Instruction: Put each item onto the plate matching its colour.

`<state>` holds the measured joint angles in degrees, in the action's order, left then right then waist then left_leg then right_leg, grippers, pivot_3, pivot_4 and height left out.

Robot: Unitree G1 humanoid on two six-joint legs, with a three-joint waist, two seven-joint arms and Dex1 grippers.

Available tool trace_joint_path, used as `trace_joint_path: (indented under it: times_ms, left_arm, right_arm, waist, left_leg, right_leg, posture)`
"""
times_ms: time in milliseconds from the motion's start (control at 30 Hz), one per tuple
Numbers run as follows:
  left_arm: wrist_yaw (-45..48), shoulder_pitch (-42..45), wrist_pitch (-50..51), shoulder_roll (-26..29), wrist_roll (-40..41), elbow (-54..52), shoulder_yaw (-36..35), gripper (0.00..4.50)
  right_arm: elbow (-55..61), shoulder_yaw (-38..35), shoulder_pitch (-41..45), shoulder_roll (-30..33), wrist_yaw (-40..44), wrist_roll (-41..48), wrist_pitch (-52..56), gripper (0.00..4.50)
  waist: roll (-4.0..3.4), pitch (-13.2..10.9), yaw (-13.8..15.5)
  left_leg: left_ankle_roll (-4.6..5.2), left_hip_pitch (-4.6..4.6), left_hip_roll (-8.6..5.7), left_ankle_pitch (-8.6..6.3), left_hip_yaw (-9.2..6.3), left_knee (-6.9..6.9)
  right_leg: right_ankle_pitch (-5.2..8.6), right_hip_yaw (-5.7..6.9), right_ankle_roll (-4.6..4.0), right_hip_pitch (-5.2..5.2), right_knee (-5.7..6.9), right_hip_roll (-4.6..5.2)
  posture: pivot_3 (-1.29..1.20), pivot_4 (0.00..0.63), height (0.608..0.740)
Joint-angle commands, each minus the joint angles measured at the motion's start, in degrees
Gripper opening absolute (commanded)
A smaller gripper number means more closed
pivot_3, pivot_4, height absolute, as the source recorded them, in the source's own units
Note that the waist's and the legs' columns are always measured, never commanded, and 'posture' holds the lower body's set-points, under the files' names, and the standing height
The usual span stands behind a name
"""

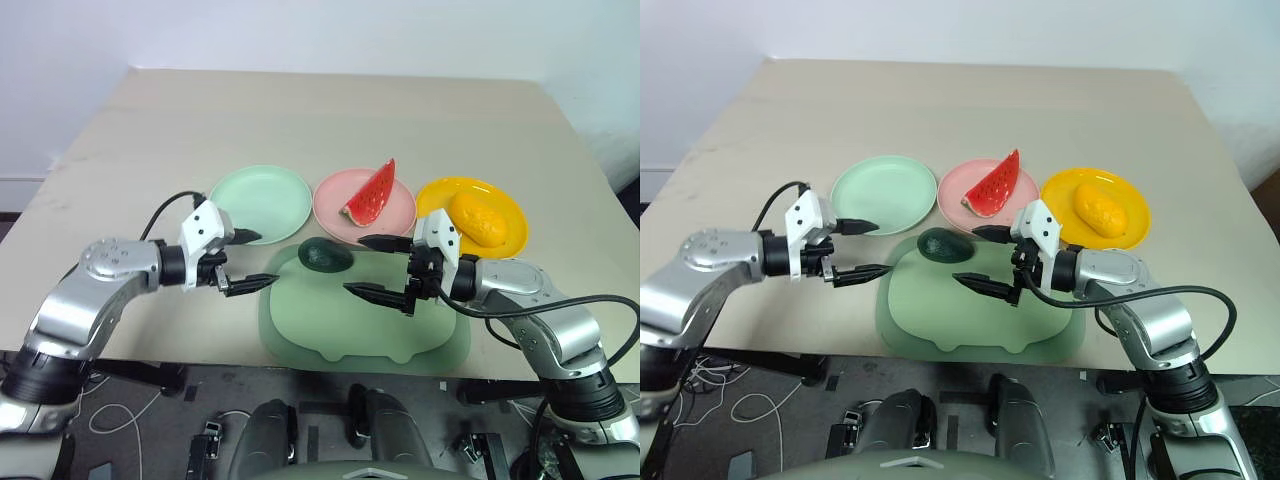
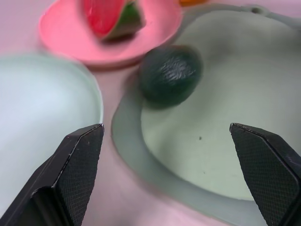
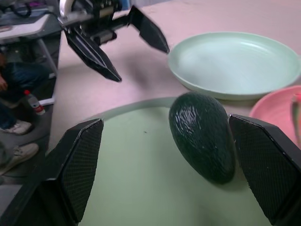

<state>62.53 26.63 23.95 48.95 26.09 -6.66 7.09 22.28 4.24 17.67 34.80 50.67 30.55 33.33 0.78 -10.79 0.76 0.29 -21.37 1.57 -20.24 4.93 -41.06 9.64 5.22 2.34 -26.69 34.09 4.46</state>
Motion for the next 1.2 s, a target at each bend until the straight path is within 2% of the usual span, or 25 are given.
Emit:
trace_joint_path:
  times_ms: [33,167,333,600,967,1200]
  left_arm:
    - [9.77,7.27,-6.72,-0.78,-3.70,7.21,3.36,4.49]
    - [16.97,14.83,-14.12,-3.92,-8.93,16.14,7.83,4.49]
    - [21.37,19.52,-20.62,-8.55,-13.31,25.21,10.47,4.49]
    - [21.65,26.68,-28.00,-16.55,-18.10,38.06,11.20,4.49]
    - [20.03,30.91,-35.59,-21.06,-22.97,48.76,10.77,4.49]
    - [19.95,32.46,-38.08,-23.33,-23.80,51.57,10.29,4.49]
  right_arm:
    - [1.88,-0.63,-1.29,-0.10,-0.60,-0.42,-1.55,4.49]
    - [3.26,-1.17,-2.93,-0.38,-1.97,-0.36,-1.46,4.49]
    - [4.10,-1.47,-4.71,-0.17,-3.07,-0.49,-1.67,4.49]
    - [4.60,-1.42,-5.82,-0.26,-3.97,-0.44,-1.99,4.49]
    - [4.78,-0.61,-6.58,-0.91,-4.63,-0.45,-2.49,4.49]
    - [4.72,-0.46,-6.94,-1.02,-4.69,-0.55,-2.51,4.49]
  waist:
    - [0.00,0.00,0.01]
    - [0.01,0.00,0.01]
    - [0.01,0.00,-0.08]
    - [0.04,-0.01,0.02]
    - [0.05,-0.01,0.08]
    - [0.06,-0.01,0.01]
  left_leg:
    - [0.00,0.00,0.00,0.00,0.00,0.00]
    - [0.01,0.00,-0.01,0.00,0.05,-0.03]
    - [0.02,0.00,-0.02,0.00,0.05,-0.04]
    - [0.07,-0.03,-0.02,-0.03,-0.01,-0.15]
    - [0.09,-0.03,-0.01,-0.04,-0.06,-0.17]
    - [0.11,-0.02,-0.01,-0.04,-0.11,-0.18]
  right_leg:
    - [-0.06,0.01,0.10,0.01,0.00,0.00]
    - [-0.07,0.00,0.13,0.02,0.00,0.01]
    - [-0.08,0.00,0.14,0.02,0.01,0.00]
    - [-0.09,0.00,0.15,0.05,0.02,0.01]
    - [-0.10,0.01,0.16,0.06,0.03,0.02]
    - [-0.10,0.00,0.16,0.06,0.04,0.03]
  posture:
    - [0.00,0.150,0.740]
    - [0.00,0.150,0.740]
    - [0.00,0.150,0.740]
    - [0.00,0.150,0.740]
    - [0.00,0.150,0.740]
    - [0.00,0.150,0.740]
